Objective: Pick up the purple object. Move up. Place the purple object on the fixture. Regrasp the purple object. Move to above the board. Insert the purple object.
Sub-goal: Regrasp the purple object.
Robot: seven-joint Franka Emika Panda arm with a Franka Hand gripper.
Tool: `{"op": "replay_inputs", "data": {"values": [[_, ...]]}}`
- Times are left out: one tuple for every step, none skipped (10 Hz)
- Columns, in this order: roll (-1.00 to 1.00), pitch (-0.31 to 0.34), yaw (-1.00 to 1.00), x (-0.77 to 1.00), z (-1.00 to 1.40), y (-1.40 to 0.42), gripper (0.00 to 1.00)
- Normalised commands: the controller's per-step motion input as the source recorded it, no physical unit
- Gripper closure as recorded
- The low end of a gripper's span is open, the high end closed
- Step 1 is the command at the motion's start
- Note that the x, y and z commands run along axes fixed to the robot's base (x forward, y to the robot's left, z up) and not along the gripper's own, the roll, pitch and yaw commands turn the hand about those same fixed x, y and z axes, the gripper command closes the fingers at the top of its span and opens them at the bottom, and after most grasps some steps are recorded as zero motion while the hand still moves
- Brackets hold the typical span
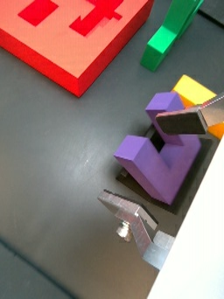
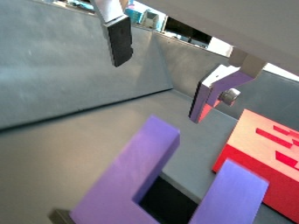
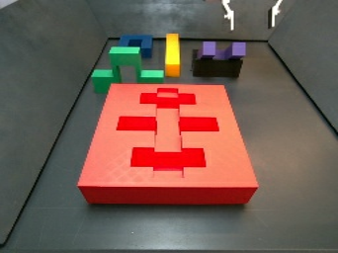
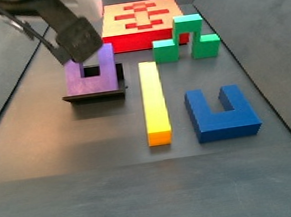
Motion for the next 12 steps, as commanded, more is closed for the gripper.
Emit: {"op": "replay_inputs", "data": {"values": [[1.0, -0.146, 0.26, 0.0, 0.21, -0.15, 0.0], [1.0, -0.049, 0.31, 0.05, 0.04, -0.06, 0.0], [1.0, -0.034, 0.29, 0.08, 0.01, -0.08, 0.0], [1.0, 0.0, 0.3, 0.11, 0.0, -0.07, 0.0], [1.0, 0.0, 0.32, 0.13, 0.0, -0.05, 0.0], [1.0, 0.003, 0.33, 0.15, 0.0, -0.04, 0.0], [1.0, 0.074, 0.35, 0.0, 0.0, -0.04, 0.0], [1.0, 0.077, 0.36, 0.0, 0.0, -0.04, 0.0], [1.0, 0.049, 0.37, 0.0, 0.0, -0.03, 0.0], [1.0, 0.069, 0.37, 0.0, 0.0, -0.02, 0.0], [1.0, 0.226, 0.29, 0.0, 0.0, -0.11, 0.0], [1.0, 0.277, 0.14, 0.0, 0.0, -0.14, 0.0]]}}
